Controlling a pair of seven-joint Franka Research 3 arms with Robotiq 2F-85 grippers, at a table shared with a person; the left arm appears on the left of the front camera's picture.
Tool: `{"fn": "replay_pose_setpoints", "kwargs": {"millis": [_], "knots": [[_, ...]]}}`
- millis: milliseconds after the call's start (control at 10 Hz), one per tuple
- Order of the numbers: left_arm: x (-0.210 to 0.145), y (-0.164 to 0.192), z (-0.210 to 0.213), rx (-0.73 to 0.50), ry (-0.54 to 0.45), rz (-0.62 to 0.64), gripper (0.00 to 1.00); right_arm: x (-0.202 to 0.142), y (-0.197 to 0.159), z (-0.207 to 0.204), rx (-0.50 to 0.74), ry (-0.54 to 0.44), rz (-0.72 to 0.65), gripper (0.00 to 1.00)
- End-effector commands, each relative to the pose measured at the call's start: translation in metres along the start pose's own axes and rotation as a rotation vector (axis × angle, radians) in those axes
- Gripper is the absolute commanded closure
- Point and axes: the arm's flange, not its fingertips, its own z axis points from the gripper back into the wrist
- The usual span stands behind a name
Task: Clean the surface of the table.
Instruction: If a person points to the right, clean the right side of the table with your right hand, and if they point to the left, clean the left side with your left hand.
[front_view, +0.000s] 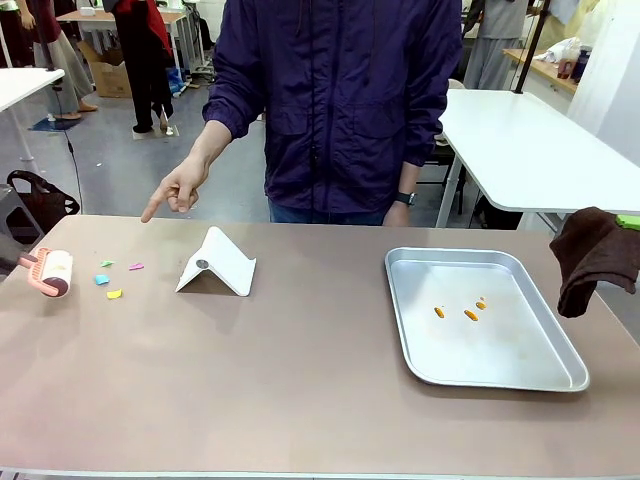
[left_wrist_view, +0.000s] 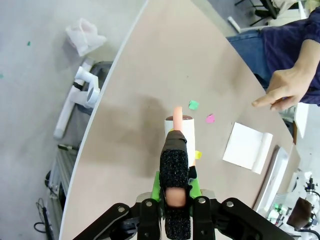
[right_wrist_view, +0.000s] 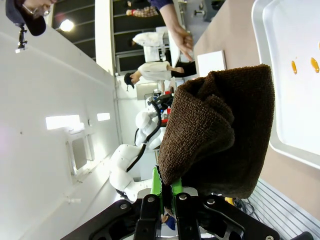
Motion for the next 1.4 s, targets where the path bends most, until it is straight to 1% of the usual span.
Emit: {"fn": "replay_pose_setpoints", "kwargs": {"millis": [0,200,400,600,700,1000,1300], "knots": [[0.002,-0.006,-0.015,0.004,-0.005,-0.017,0.96,-0.002,0.006,0.001,0.008,0.005,-0.016,1.00],[0.003,-0.014,-0.025,0.023,-0.018,-0.032,0.96,-0.002,0.006,0.001,0.008,0.005,-0.016,1.00],[0.005,-0.015,-0.038,0.044,0.010,-0.026,0.96,-0.002,0.006,0.001,0.008,0.005,-0.016,1.00],[-0.001,-0.019,-0.050,0.056,0.005,-0.023,0.96,-0.002,0.006,0.001,0.008,0.005,-0.016,1.00],[-0.005,-0.023,-0.058,0.057,0.018,-0.029,0.96,-0.002,0.006,0.001,0.008,0.005,-0.016,1.00],[-0.014,-0.035,-0.082,0.055,-0.001,-0.077,0.96,-0.002,0.006,0.001,0.008,0.005,-0.016,1.00],[-0.024,-0.052,-0.102,0.045,0.026,-0.126,0.96,-0.002,0.006,0.001,0.008,0.005,-0.016,1.00]]}}
